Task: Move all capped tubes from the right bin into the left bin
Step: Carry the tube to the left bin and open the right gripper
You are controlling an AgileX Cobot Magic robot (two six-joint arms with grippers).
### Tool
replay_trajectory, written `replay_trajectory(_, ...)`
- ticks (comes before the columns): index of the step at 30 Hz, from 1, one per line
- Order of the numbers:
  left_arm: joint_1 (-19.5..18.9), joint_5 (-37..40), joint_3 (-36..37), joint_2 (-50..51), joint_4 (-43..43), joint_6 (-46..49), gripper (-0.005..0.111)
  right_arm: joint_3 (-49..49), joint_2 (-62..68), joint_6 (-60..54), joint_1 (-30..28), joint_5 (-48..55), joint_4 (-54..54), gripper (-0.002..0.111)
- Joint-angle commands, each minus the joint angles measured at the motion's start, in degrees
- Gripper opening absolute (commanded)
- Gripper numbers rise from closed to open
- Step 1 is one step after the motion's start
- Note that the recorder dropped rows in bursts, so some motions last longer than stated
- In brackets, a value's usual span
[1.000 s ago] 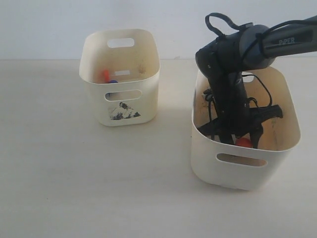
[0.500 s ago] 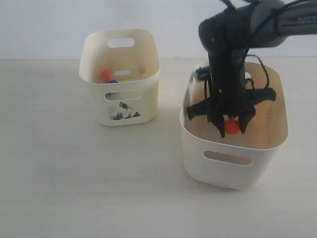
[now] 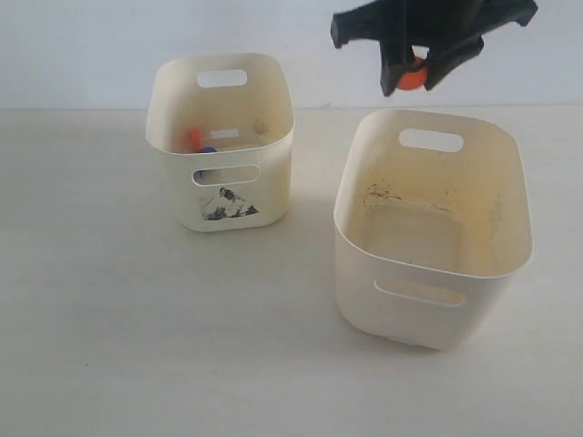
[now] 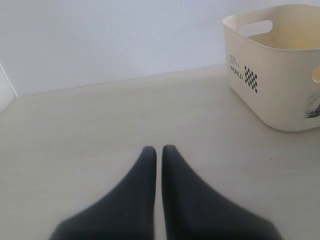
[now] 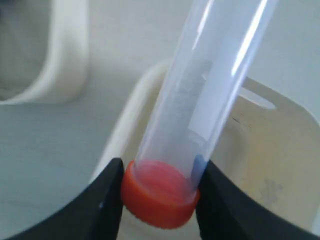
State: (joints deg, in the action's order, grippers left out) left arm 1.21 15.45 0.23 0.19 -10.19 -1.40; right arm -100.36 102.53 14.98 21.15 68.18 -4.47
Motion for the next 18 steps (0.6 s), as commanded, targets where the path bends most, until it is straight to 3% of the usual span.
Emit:
replay_trajectory(1, -0.1, -0.4, -0.2, -0.2, 0.1, -0.7, 0.004, -0.7, -1.3, -9.4, 0.0, -11.3, 17.9, 0.000)
replay_trajectory(6, -0.1, -0.4, -0.2, -0.2, 0.1, -0.7, 0.004, -0.7, 2.2, -29.1, 0.1, -22.6, 48.8, 0.000)
replay_trajectory(10, -0.1, -0.4, -0.2, -0.2, 0.1, -0.7, 0.004, -0.7, 5.9, -32.6, 0.2, -27.3, 53.1, 0.002)
replay_trajectory(13, -0.1, -0.4, -0.2, -0.2, 0.1, -0.7, 0.004, -0.7, 8.7, -32.2, 0.1, -30.3, 53.1, 0.021)
replay_trajectory(17, -0.1, -0.4, -0.2, -0.2, 0.1, -0.7, 0.004, -0.7, 10.8, -31.6, 0.1, -33.0, 53.1, 0.062)
replay_trajectory(18, -0.1, -0.4, -0.2, -0.2, 0.1, -0.7, 0.004, -0.7, 10.9, -31.5, 0.1, -33.0, 53.1, 0.060)
